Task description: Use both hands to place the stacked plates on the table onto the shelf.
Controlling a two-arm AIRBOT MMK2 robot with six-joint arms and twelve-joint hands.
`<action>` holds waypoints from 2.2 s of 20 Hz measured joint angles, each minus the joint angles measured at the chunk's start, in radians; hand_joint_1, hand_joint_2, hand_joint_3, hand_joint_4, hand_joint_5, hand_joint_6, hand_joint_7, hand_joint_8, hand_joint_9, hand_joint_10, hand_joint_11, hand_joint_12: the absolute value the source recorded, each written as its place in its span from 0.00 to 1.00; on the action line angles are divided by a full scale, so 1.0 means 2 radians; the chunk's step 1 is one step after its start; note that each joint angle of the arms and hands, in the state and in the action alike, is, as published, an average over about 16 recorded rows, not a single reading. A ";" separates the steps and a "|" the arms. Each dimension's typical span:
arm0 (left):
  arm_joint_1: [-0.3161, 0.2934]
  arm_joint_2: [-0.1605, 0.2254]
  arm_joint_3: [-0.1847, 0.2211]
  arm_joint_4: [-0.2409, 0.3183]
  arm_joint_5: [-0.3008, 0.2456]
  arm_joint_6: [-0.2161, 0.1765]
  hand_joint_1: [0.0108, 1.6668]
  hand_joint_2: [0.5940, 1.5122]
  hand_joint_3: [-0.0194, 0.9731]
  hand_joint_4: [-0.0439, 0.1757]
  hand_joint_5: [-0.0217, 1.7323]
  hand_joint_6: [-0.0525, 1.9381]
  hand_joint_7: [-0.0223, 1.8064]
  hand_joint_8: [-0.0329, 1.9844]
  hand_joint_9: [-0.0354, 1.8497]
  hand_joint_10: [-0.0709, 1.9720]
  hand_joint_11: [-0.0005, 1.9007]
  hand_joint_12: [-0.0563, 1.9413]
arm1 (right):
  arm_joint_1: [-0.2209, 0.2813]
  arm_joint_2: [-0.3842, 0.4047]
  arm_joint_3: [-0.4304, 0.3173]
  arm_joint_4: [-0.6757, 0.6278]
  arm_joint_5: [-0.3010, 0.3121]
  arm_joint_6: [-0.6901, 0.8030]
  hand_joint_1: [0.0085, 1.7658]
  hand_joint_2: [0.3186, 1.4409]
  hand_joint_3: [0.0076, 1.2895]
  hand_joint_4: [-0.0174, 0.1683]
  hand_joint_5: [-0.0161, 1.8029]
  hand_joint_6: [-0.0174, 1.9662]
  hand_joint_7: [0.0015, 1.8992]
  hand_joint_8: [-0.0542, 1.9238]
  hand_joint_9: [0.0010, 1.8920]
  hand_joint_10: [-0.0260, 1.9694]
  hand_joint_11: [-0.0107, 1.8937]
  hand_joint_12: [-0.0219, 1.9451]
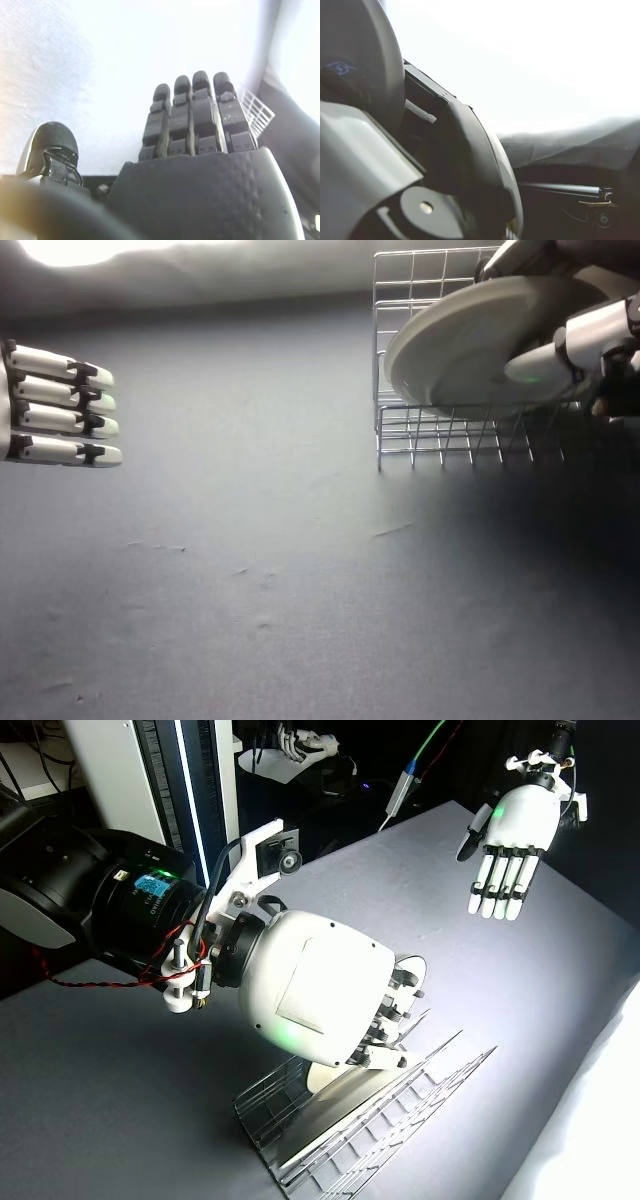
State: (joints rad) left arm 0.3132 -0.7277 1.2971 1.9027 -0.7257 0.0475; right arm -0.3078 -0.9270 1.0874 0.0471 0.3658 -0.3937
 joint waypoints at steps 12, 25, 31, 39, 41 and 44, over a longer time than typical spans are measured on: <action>0.001 0.000 -0.002 0.001 -0.002 -0.002 0.01 0.62 0.03 0.22 0.06 0.03 0.07 0.03 0.06 0.04 0.01 0.06 | -0.027 0.001 0.000 -0.026 0.028 -0.007 0.79 0.56 0.01 0.05 0.54 0.43 0.56 0.45 0.50 0.56 0.36 0.64; 0.002 0.000 -0.002 0.002 -0.003 -0.005 0.01 0.62 0.03 0.22 0.07 0.03 0.07 0.03 0.06 0.04 0.02 0.04 | -0.039 0.001 0.001 -0.074 0.036 -0.012 0.71 0.62 0.00 0.06 0.45 0.22 0.47 0.23 0.43 0.20 0.22 0.64; 0.002 0.000 -0.002 0.002 -0.004 -0.006 0.01 0.62 0.03 0.22 0.07 0.03 0.07 0.03 0.07 0.04 0.02 0.05 | -0.044 0.001 0.001 -0.084 0.038 -0.015 0.66 0.65 0.00 0.06 0.38 0.06 0.41 0.06 0.39 0.04 0.14 0.63; 0.007 -0.001 -0.004 0.002 -0.004 -0.007 0.01 0.62 0.03 0.22 0.08 0.03 0.09 0.03 0.08 0.04 0.01 0.11 | -0.047 -0.005 0.002 -0.102 0.048 -0.017 0.62 0.66 0.00 0.05 0.33 0.02 0.34 0.04 0.33 0.03 0.08 0.62; 0.009 -0.001 -0.005 0.002 -0.004 -0.008 0.01 0.62 0.03 0.22 0.09 0.03 0.09 0.03 0.09 0.04 0.01 0.12 | -0.045 -0.008 0.002 -0.112 0.050 -0.018 0.61 0.65 0.00 0.06 0.31 0.01 0.32 0.04 0.31 0.02 0.07 0.61; 0.012 -0.002 -0.007 0.002 -0.005 -0.009 0.01 0.62 0.03 0.22 0.09 0.03 0.10 0.03 0.09 0.04 0.01 0.15 | -0.040 -0.013 0.003 -0.133 0.055 -0.021 0.59 0.64 0.00 0.06 0.27 0.01 0.28 0.04 0.27 0.02 0.05 0.57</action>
State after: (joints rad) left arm 0.3365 -0.7309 1.2823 1.9070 -0.7354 0.0288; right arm -0.3868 -0.9520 1.0931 -0.2192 0.4749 -0.4352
